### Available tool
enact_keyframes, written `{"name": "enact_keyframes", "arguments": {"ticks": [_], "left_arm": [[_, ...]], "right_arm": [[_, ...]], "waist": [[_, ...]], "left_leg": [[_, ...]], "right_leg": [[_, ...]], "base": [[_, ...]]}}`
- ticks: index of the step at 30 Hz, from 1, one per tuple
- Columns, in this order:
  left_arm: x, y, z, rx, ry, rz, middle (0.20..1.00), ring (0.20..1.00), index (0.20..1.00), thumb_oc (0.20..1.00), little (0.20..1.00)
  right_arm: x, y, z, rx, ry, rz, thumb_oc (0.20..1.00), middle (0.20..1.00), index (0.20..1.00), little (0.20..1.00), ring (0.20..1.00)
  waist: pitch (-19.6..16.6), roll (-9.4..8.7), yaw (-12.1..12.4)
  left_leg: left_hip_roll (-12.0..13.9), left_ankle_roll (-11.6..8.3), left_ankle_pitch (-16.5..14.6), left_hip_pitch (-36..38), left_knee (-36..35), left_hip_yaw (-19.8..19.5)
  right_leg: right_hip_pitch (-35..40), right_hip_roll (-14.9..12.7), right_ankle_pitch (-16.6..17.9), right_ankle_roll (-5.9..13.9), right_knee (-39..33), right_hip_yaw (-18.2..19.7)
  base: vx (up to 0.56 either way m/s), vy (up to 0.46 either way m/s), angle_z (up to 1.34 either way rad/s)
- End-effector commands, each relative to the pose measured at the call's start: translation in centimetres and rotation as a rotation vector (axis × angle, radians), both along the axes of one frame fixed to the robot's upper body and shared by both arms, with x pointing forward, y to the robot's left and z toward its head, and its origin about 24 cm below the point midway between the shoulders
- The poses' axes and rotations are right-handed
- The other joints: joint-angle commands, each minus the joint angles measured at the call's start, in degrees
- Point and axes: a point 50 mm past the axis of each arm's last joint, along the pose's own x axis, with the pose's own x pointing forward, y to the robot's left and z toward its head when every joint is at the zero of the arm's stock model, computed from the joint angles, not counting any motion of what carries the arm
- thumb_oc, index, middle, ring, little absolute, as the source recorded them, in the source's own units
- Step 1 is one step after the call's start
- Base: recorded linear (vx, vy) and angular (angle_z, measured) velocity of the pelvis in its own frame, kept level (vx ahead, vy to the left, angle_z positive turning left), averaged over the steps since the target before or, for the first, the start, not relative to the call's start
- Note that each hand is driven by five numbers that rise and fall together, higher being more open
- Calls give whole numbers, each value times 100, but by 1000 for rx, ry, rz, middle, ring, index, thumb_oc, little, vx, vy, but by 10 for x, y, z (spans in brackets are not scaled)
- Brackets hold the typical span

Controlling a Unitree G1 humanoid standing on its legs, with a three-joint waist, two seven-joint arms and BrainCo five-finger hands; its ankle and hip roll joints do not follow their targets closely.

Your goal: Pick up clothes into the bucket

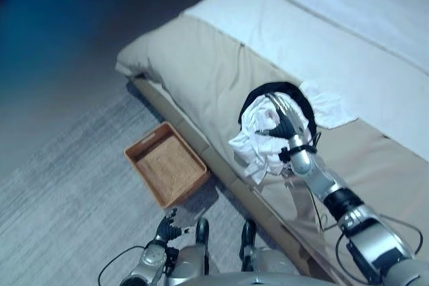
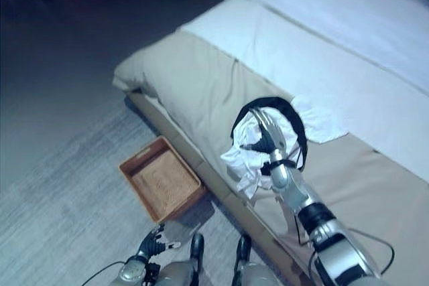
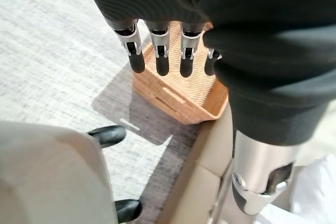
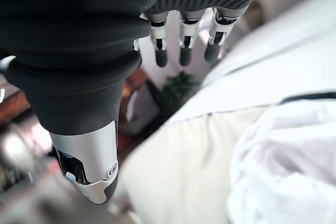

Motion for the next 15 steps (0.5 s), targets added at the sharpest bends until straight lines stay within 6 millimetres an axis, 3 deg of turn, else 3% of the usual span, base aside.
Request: {"name": "enact_keyframes", "arguments": {"ticks": [1, 5, 13, 14, 15], "left_arm": [[18, -13, 8, -19, -74, -19, 1000, 1000, 1000, 1000, 1000], [37, -17, 19, -32, -135, -33, 1000, 1000, 1000, 1000, 1000], [65, -28, 36, -65, -212, -44, 1000, 1000, 1000, 1000, 1000], [73, -35, 43, -82, -240, -56, 1000, 1000, 1000, 1000, 1000], [73, -35, 43, -82, -241, -56, 1000, 1000, 1000, 1000, 1000]], "right_arm": [[19, -2, 31, -246, -170, -65, 1000, 1000, 1000, 1000, 1000], [42, -27, 49, -526, -151, -210, 1000, 1000, 1000, 1000, 1000], [51, -58, 50, -518, 4, -376, 1000, 1000, 1000, 1000, 1000], [49, -75, 48, -472, 64, -451, 1000, 1000, 1000, 1000, 1000], [49, -75, 48, -472, 64, -451, 1000, 1000, 1000, 1000, 1000]], "waist": [[124, -198, 116], [465, -118, 218], [887, -49, 292], [1012, 16, 335], [1010, 16, 333]], "left_leg": [[-164, 122, -259, -314, 453, 36], [-203, 136, -237, -813, 709, 1], [-319, 145, -202, -1451, 1038, -129], [-364, 144, -166, -1612, 1088, -193], [-365, 144, -167, -1617, 1091, -193]], "right_leg": [[-294, -644, -382, 568, 942, 156], [-840, -782, -418, 541, 1344, 189], [-1476, -955, -509, 495, 1906, 118], [-1633, -1006, -527, 486, 2039, 44], [-1638, -1007, -528, 487, 2042, 44]], "base": [[-66, 42, 4], [-92, 56, -2], [-71, 16, 16], [-56, 9, 20], [-47, 8, 14]]}}
